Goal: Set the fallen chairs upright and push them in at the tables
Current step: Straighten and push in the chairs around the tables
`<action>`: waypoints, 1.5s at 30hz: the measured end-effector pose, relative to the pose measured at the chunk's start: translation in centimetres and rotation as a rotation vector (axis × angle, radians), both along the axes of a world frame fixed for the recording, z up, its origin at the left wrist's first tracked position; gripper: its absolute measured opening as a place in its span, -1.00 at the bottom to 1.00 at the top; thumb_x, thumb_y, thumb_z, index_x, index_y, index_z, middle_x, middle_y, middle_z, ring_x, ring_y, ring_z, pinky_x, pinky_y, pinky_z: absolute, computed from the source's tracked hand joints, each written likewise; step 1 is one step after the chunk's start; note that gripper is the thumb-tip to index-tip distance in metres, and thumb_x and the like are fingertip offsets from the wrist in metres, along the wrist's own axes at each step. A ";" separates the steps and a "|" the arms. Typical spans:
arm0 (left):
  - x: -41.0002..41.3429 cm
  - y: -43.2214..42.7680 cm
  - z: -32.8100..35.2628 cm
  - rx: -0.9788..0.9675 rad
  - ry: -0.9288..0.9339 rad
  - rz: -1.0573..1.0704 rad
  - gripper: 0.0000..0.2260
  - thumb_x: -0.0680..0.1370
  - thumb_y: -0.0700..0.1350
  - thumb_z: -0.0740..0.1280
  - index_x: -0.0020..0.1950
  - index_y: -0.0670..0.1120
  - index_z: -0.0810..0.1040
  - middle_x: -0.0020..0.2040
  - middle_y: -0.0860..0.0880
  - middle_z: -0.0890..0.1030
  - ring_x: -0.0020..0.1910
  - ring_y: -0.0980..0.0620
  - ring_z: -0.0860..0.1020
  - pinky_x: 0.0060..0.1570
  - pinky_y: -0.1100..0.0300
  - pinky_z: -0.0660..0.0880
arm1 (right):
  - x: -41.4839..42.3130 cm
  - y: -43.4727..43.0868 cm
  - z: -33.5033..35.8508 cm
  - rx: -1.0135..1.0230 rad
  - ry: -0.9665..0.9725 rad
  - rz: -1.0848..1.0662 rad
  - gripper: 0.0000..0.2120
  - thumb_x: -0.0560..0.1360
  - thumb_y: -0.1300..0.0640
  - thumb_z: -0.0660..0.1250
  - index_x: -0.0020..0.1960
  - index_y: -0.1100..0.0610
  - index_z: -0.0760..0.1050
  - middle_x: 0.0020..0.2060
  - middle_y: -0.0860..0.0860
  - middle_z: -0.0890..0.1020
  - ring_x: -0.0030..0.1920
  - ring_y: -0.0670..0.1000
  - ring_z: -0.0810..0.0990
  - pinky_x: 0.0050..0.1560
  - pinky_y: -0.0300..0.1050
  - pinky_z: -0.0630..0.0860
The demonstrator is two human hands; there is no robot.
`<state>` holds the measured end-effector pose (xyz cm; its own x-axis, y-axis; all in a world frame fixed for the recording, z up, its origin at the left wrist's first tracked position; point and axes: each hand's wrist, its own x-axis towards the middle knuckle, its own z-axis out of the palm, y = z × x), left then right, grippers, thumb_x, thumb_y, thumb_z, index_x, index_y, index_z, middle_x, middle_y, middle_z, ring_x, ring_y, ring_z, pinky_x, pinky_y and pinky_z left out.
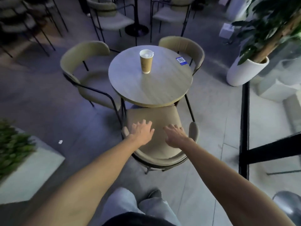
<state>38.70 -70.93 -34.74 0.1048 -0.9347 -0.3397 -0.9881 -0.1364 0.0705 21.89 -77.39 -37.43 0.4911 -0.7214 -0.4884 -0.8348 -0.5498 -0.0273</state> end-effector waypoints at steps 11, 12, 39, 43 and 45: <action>-3.9 8.0 -2.9 -0.016 0.039 0.062 -0.62 0.66 0.14 0.05 0.35 -0.04 0.39 0.23 -0.14 0.51 0.16 -0.19 0.54 0.08 -0.07 0.42 | -4.1 7.2 -1.8 0.008 -0.014 0.034 -0.48 0.51 0.02 0.28 0.45 0.07 0.29 0.33 0.12 0.44 0.31 0.23 0.42 0.27 0.21 0.38; -4.2 8.8 -3.4 -0.012 0.038 0.067 -0.63 0.66 0.14 0.06 0.34 -0.04 0.39 0.22 -0.14 0.51 0.17 -0.19 0.53 0.09 -0.08 0.41 | -4.5 7.8 -2.1 0.018 -0.007 0.053 -0.46 0.51 -0.02 0.30 0.45 0.07 0.29 0.33 0.12 0.45 0.31 0.22 0.42 0.27 0.21 0.38; -9.0 9.5 -14.5 0.022 -0.106 0.063 -0.76 0.61 -0.19 0.24 0.26 -0.02 0.51 0.18 -0.10 0.56 0.23 -0.13 0.46 0.39 -0.05 0.22 | -9.0 8.2 -12.1 -0.077 -0.150 0.162 -0.75 0.56 0.30 0.16 0.12 0.05 0.50 -0.03 0.03 0.64 0.11 0.15 0.52 0.32 0.12 0.26; -10.0 10.4 -14.1 0.037 -0.095 0.059 -0.79 0.61 -0.15 0.27 0.25 -0.03 0.52 0.17 -0.11 0.56 0.21 -0.15 0.46 0.35 -0.04 0.26 | -10.2 8.9 -11.9 -0.080 -0.147 0.175 -0.73 0.55 0.32 0.14 0.09 0.04 0.50 -0.06 0.02 0.64 0.08 0.14 0.52 0.27 0.10 0.26; -10.4 10.9 -14.0 0.045 -0.087 0.053 -0.78 0.61 -0.10 0.30 0.26 -0.04 0.52 0.18 -0.11 0.56 0.21 -0.15 0.45 0.34 -0.04 0.27 | -10.6 9.3 -11.9 -0.075 -0.131 0.183 -0.71 0.54 0.33 0.14 0.10 0.04 0.50 -0.03 0.01 0.64 0.10 0.14 0.52 0.27 0.09 0.25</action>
